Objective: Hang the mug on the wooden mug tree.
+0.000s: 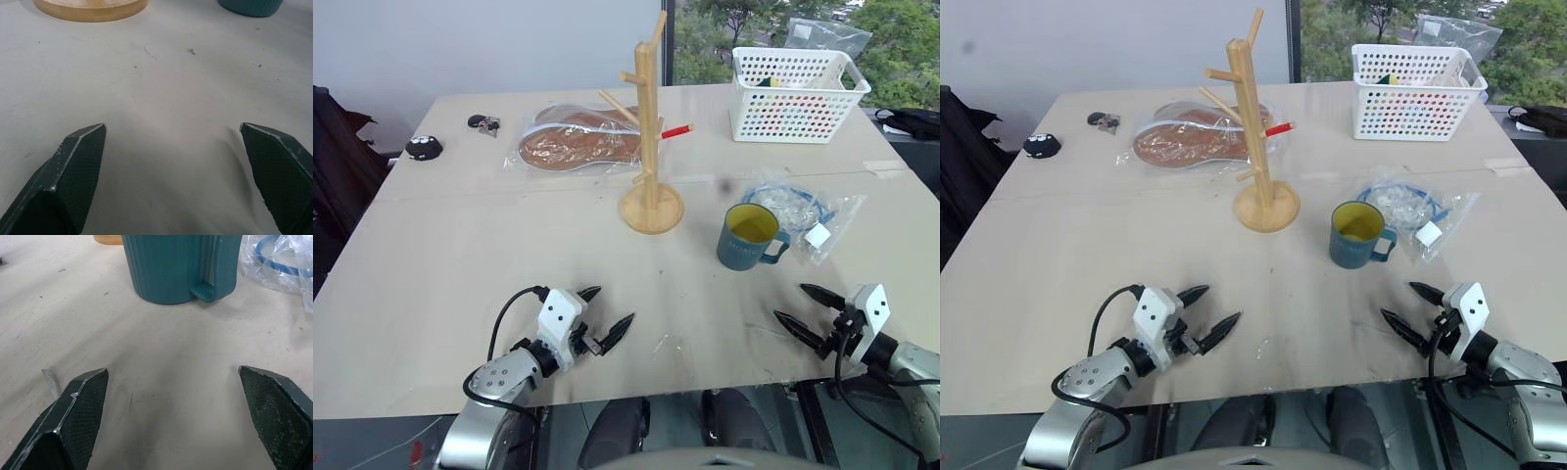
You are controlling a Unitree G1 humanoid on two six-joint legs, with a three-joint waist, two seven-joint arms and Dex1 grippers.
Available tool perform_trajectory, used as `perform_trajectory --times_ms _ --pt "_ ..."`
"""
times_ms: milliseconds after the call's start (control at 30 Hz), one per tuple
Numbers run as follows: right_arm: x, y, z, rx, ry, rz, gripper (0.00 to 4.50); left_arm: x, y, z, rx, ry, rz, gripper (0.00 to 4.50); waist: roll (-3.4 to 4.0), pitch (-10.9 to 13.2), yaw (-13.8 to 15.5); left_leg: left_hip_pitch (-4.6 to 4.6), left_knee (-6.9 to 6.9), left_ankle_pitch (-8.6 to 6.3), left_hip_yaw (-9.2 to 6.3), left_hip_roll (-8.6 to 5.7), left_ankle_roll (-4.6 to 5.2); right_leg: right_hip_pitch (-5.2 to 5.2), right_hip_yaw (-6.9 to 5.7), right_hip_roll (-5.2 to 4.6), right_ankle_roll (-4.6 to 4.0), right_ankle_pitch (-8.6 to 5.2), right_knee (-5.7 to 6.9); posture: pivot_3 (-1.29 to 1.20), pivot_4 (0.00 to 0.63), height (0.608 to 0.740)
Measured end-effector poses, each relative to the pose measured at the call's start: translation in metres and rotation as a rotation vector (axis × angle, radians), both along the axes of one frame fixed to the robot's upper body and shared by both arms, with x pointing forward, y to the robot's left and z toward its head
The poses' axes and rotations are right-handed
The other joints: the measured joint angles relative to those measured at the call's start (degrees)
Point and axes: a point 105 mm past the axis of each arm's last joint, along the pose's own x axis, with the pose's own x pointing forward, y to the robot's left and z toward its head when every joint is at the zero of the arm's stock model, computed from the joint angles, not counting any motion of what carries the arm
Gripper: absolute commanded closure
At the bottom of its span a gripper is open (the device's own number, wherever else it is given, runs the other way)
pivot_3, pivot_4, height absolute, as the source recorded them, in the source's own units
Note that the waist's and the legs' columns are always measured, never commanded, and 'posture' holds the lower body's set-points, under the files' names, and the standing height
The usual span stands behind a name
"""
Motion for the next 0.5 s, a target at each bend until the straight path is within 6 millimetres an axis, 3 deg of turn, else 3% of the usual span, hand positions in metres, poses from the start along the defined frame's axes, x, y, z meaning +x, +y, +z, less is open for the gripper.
perform_trajectory --times_ms 233,500 --pt "0.015 0.002 0.015 -0.003 -0.078 0.009 0.2 0.011 -0.004 0.007 -0.008 -0.029 -0.027 0.0 0.0 0.0 -0.1 0.0 0.02 0.0 -0.01 0.0 0.0 0.0 -0.01 0.03 -0.06 0.05 0.0 0.0 0.15 0.74" --pt "0.014 0.001 0.012 -0.002 -0.065 0.005 0.2 0.006 -0.003 0.002 -0.017 0.0 -0.025 0.0 0.0 0.0 0.0 -0.06 0.0 -0.02 -0.02 0.0 0.02 -0.03 -0.02 0.0 -0.02 0.08 -0.03 0.0 0.15 0.74"
